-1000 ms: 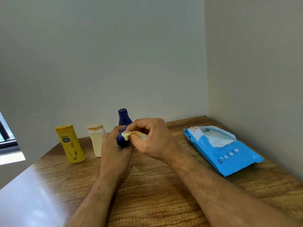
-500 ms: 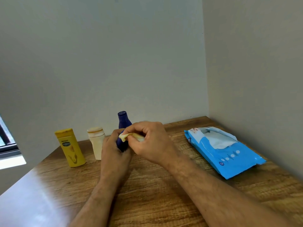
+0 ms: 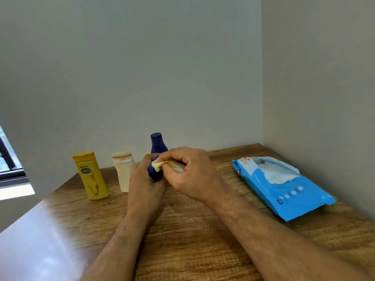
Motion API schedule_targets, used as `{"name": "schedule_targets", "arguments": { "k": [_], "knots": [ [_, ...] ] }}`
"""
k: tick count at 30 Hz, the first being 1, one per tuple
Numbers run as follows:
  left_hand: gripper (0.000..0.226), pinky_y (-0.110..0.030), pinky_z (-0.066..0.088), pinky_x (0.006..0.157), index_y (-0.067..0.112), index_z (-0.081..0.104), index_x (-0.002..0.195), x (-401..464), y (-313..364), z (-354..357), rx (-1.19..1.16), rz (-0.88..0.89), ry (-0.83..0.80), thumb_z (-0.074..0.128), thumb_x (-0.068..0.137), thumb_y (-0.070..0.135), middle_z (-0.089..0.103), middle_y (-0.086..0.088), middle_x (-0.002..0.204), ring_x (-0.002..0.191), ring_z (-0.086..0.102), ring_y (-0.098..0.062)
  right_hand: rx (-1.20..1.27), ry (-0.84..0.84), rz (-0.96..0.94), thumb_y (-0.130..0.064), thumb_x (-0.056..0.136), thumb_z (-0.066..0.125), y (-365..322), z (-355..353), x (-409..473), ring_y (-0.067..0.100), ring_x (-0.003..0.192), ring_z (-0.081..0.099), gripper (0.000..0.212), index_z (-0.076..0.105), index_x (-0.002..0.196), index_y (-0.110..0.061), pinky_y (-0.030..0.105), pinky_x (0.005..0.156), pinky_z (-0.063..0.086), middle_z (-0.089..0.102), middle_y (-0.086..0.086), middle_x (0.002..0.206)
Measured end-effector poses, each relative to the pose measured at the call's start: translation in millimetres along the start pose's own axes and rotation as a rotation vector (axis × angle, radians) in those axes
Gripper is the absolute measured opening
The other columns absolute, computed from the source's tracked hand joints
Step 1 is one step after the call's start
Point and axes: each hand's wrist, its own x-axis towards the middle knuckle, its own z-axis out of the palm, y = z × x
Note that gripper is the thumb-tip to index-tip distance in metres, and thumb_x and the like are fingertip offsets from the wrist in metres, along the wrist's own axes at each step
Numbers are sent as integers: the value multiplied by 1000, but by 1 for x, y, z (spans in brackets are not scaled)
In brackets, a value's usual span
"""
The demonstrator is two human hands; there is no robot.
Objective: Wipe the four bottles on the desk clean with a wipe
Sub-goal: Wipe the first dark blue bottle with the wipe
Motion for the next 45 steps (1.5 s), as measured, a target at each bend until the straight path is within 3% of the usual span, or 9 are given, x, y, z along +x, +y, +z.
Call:
{"name": "schedule_targets", "arguments": {
  "k": [7,13,18,23,28,32,37,41,45],
  "knots": [
    [43,-48,54,84,39,58,112,-3,1,1,-4,-25,13,77,82,14,67,3,97,97,61,-24,-13,79,91,-18,89,65,5,-4,4,5,85,67,17,73,103,-22,23,74,59,72,-9,95],
    [41,-49,56,83,39,60,112,-2,0,0,2,1,2,74,83,13,69,6,96,98,63,-23,-23,-31,10,-13,84,68,0,-5,0,6,83,67,16,74,97,-20,17,71,57,72,-6,93],
    [45,-52,55,81,40,58,111,0,-2,0,9,5,-3,73,83,9,67,2,95,95,62,-27,-37,17,12,-20,92,64,0,-3,2,5,90,67,21,73,111,-22,17,78,57,72,-6,105],
    [48,-50,54,84,42,57,112,-1,1,2,1,5,10,74,82,9,67,5,96,98,61,-26,-62,90,101,-16,89,63,6,-8,5,6,78,65,16,70,104,-19,14,61,51,70,-6,92],
    [40,-51,56,81,39,60,112,1,-2,1,-10,3,-1,74,82,16,68,2,97,98,63,-27,-115,-40,-22,-17,86,65,0,-3,0,6,83,64,17,70,101,-23,16,71,55,70,-8,95],
    [38,-53,55,77,37,59,109,1,-3,1,1,27,-4,72,82,14,67,2,92,93,62,-28,-115,1,-36,-21,91,62,0,-1,2,6,91,65,22,71,111,-24,20,80,57,71,-7,106],
    [42,-50,54,83,39,59,110,0,1,5,-27,17,7,74,82,11,66,-2,95,94,60,-26,-76,90,85,-19,93,60,5,-7,4,6,84,66,17,68,109,-22,21,70,59,70,-7,99],
    [41,-53,55,85,41,59,110,0,1,4,-79,-6,22,75,83,15,68,0,98,95,63,-25,-87,13,5,-14,88,62,3,-5,2,5,76,62,16,67,101,-22,13,63,52,66,-9,90],
    [39,-49,56,85,40,60,111,0,5,4,-106,-5,24,76,83,17,68,-2,101,96,65,-21,-69,-34,-73,-13,84,64,3,-2,1,7,78,63,17,68,98,-20,21,70,56,68,-7,90]
  ]
}}
